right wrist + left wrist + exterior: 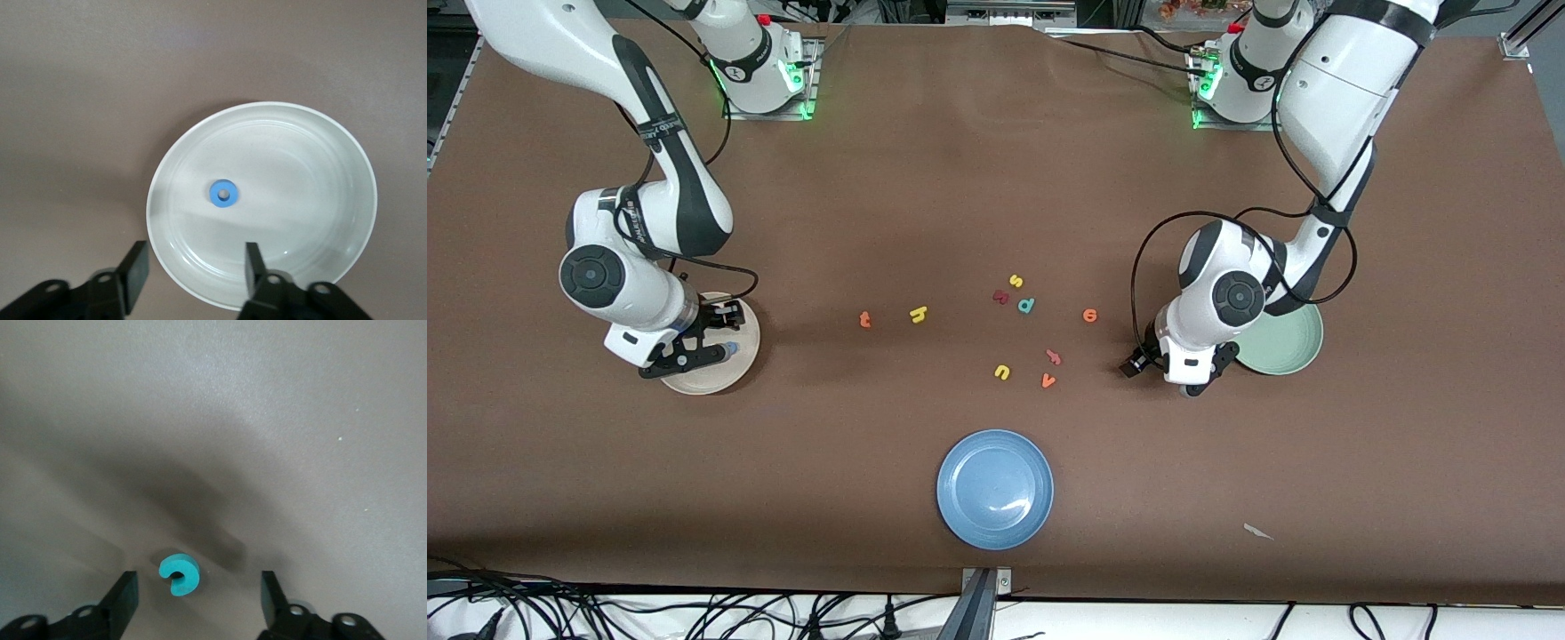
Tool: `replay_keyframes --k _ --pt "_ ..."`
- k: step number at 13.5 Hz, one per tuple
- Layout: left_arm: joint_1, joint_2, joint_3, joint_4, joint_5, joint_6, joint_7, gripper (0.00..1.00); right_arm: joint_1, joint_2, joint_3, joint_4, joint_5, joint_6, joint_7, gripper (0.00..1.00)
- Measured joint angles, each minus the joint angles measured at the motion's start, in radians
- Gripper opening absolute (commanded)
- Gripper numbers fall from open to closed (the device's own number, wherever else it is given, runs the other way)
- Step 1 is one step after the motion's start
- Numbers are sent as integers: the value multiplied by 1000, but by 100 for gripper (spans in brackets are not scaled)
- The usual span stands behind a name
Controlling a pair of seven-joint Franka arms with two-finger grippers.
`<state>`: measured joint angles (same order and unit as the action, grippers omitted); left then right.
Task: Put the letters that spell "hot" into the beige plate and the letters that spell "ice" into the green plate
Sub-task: 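Drop the blue ring on the white plate while the left gripper reaches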
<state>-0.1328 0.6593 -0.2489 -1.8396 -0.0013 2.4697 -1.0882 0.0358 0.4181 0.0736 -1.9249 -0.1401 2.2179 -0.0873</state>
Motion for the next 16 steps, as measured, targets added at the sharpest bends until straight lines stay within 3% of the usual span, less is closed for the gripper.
replay_keyframes --k 5,6,12,16 --pt "-24 0 -4 -13 87 13 -25 77 1 0 15 0 107 1 24 78" --pt "-25 0 -4 -13 88 13 -25 70 2 2 33 0 120 1 50 78" --pt "-24 -1 -3 -14 178 13 -24 65 55 30 140 -1 126 46 274 78" --pt "-24 -1 -2 -14 179 13 -24 42 130 63 145 -5 125 101 381 78"
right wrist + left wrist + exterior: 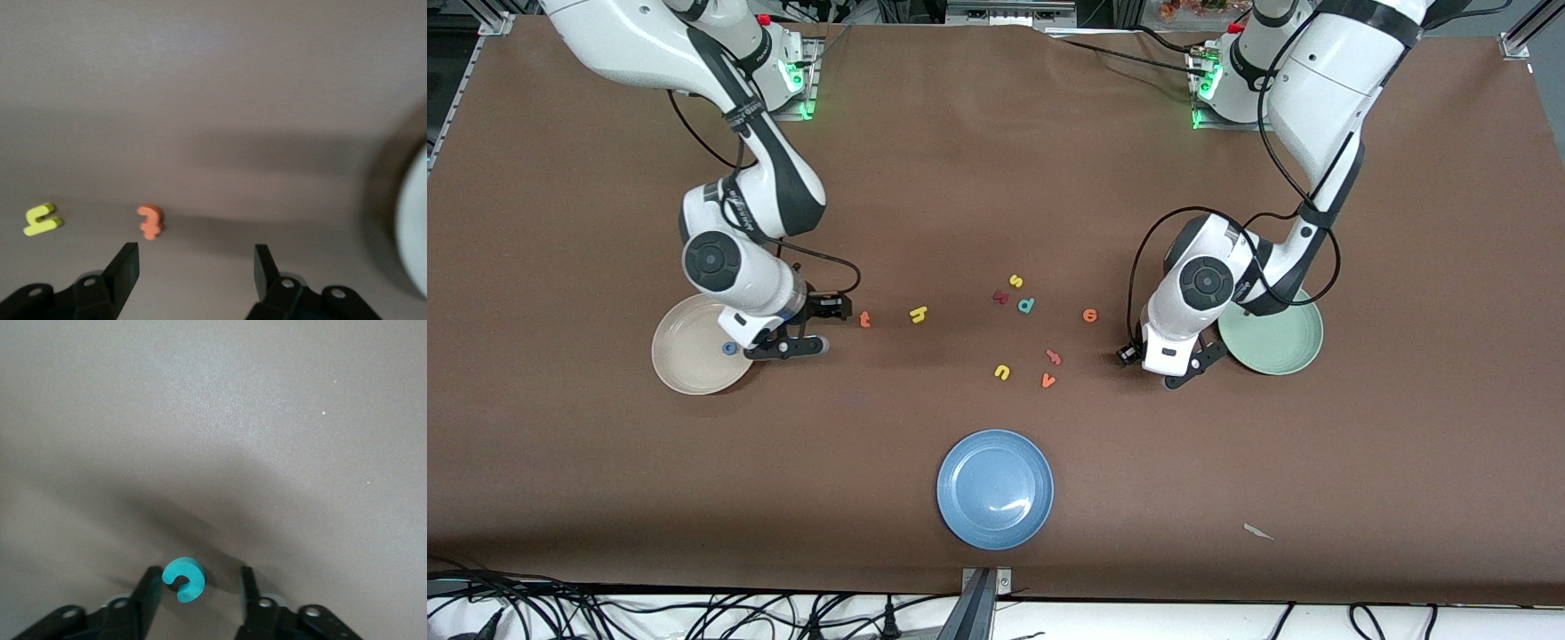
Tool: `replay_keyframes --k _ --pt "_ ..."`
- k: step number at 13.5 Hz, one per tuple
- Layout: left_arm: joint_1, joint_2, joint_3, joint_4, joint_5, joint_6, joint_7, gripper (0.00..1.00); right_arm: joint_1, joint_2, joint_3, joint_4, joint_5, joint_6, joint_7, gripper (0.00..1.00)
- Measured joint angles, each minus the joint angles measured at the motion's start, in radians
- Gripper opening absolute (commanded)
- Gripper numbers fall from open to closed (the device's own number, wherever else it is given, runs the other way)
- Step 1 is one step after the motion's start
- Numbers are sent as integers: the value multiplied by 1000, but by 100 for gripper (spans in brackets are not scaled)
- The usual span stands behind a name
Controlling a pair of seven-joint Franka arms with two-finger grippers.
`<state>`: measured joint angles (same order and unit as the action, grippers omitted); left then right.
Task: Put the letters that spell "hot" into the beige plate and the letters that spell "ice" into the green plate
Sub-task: 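Drop the blue ring on the white plate while the left gripper reaches, then grasp the teal c with the left gripper, the orange 3 with the right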
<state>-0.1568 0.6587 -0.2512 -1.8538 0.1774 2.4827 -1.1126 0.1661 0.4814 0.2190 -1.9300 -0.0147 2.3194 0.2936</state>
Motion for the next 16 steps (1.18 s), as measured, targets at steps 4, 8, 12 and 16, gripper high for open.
replay_keyframes --k 4,8,12,16 --pt "1 -2 1 0 0 0 0 25 60 32 0 -3 -12 53 69 78" --pt "1 -3 1 0 0 0 0 16 74 45 0 -31 -120 98 130 78" --pt "10 -8 2 7 0 -28 9 17 74 49 -1 -78 -141 180 131 76" --pt "24 -21 2 73 0 -170 51 19 74 51 -1 -100 -141 224 132 65"
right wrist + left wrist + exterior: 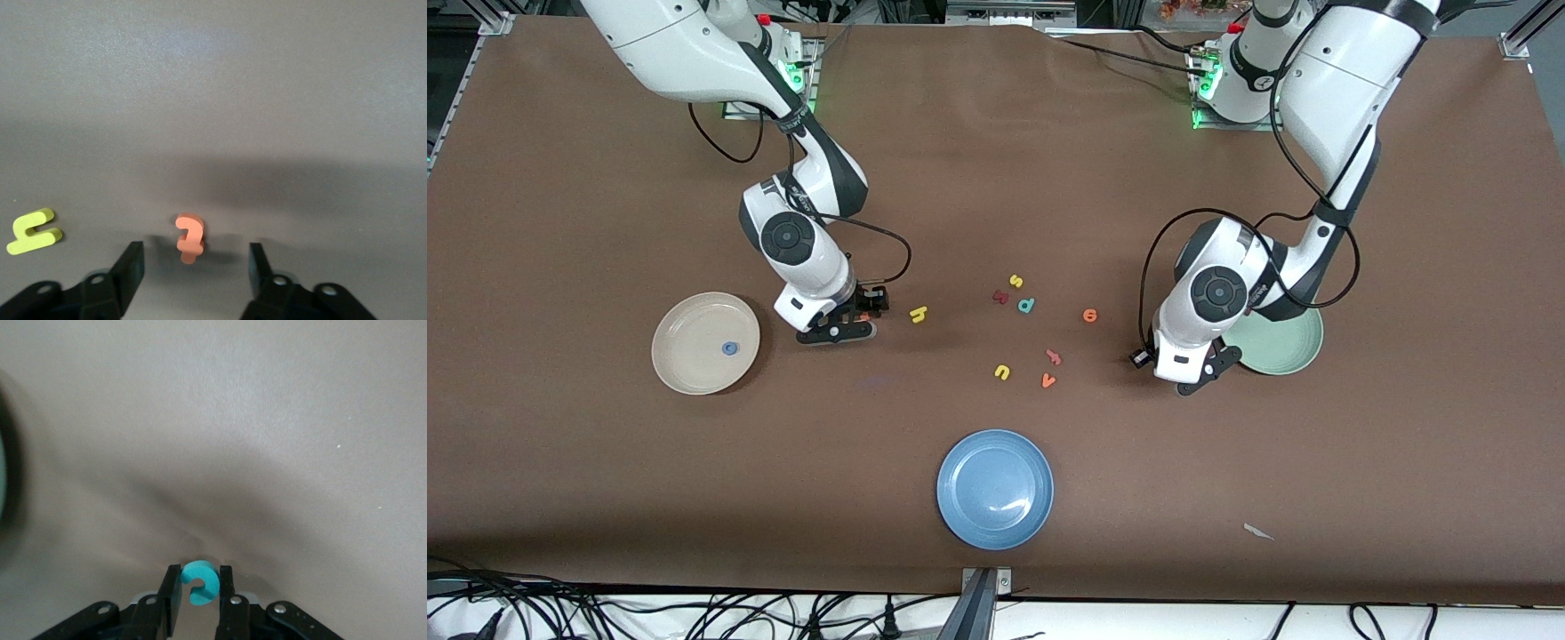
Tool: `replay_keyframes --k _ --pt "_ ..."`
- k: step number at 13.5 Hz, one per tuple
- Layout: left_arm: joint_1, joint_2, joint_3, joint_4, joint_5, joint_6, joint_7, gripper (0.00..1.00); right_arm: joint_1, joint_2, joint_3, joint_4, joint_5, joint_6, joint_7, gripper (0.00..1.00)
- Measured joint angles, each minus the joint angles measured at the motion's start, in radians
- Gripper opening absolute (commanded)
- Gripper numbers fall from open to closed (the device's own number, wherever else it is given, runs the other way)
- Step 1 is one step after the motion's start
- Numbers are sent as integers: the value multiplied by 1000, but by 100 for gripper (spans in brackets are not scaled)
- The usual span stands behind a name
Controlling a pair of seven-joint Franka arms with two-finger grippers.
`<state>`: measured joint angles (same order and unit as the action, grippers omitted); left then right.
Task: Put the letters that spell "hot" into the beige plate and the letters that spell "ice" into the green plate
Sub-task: 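Grasp the teal c with the left gripper, the orange 3 with the right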
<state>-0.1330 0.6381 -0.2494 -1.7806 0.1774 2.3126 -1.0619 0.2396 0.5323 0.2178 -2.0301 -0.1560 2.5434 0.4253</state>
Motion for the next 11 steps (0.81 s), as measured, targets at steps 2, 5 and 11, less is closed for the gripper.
replay_keyframes --k 2,5,11 --pt "24 -26 -4 22 -37 -87 101 19 0 1 0 -17 0 24 0 63" --pt "98 -88 -8 33 -89 -238 308 19 0 1 0 -23 0 34 0 47" --pt "255 -145 -8 21 -87 -422 684 19 0 1 0 -23 0 35 1 19"
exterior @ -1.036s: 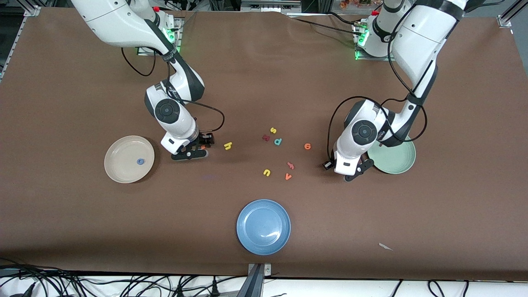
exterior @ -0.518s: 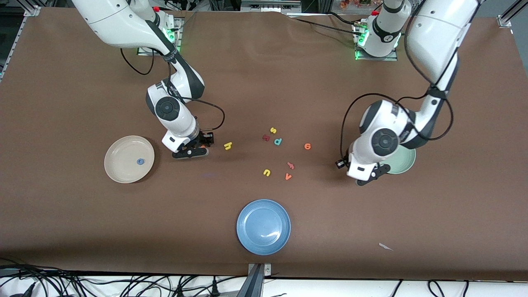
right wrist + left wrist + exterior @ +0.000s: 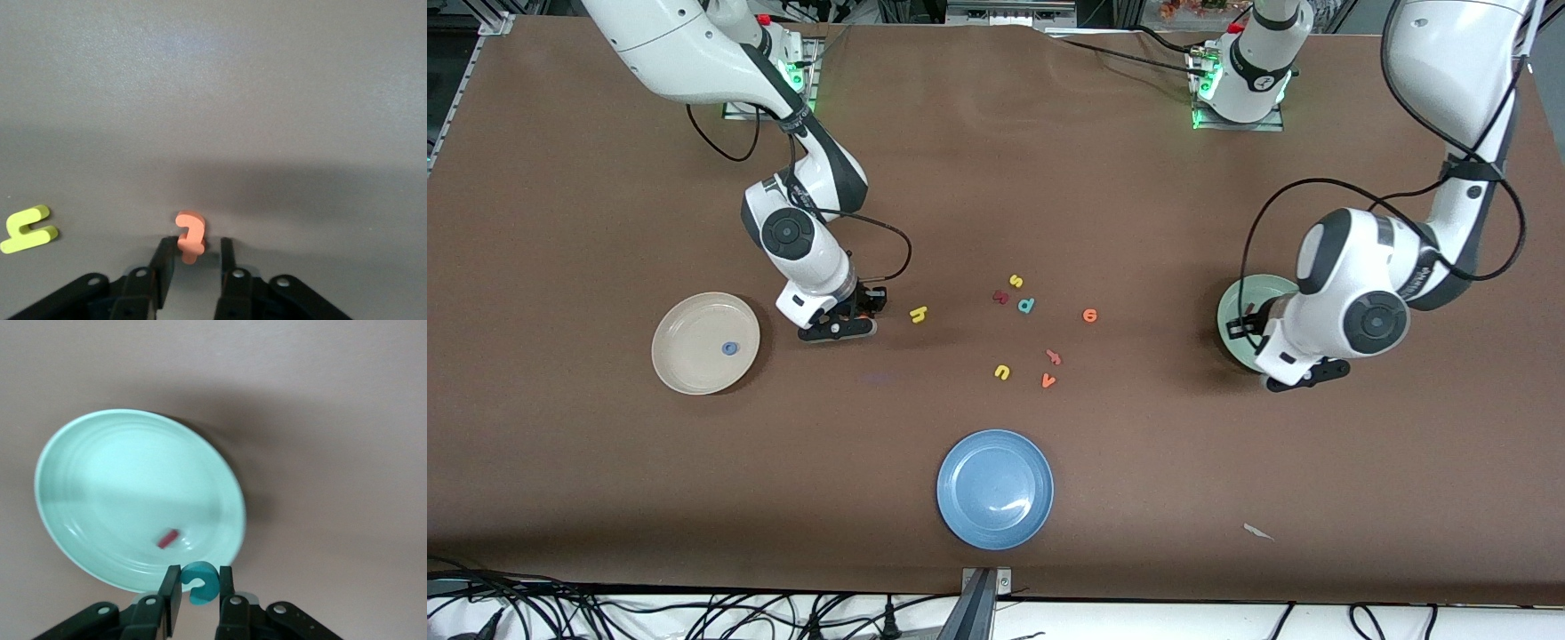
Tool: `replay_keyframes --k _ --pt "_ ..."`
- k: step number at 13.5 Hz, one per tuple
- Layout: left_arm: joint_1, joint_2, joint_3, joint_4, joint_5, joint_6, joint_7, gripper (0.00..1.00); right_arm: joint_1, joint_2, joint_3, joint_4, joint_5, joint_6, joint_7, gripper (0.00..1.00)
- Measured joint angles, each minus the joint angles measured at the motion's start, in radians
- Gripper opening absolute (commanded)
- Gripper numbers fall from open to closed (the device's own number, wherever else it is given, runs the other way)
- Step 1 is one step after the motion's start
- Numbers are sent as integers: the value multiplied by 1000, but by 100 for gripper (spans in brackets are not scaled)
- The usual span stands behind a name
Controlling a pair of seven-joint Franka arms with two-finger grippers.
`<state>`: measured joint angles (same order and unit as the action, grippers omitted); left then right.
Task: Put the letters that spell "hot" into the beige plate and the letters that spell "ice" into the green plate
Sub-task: 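Grasp the teal c with the left gripper, the orange 3 with the right, then drop the teal c in the green plate while the right gripper releases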
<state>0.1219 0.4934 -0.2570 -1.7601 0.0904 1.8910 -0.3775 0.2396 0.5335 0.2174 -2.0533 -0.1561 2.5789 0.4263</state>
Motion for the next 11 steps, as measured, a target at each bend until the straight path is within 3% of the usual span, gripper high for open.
replay_keyframes --k 3,4,8,9,10,11 --pt "90 1 2 -37 51 -3 138 22 0 0 0 0 0 0 0 16" --pt "116 2 2 -46 54 -2 175 31 0 -1 0 0 -1 1 0 16" --pt "146 19 0 -74 54 27 212 45 -2 -42 -47 9 -9 -73 -91 16" --pt "145 27 -3 -83 54 44 212 57 -9 -69 -76 12 -9 -114 -157 16" --pt "145 34 -5 -92 54 59 212 83 -23 -96 -101 12 -9 -145 -226 16" --pt "145 36 -5 -97 54 65 212 100 -47 -117 -118 13 -9 -168 -296 16"
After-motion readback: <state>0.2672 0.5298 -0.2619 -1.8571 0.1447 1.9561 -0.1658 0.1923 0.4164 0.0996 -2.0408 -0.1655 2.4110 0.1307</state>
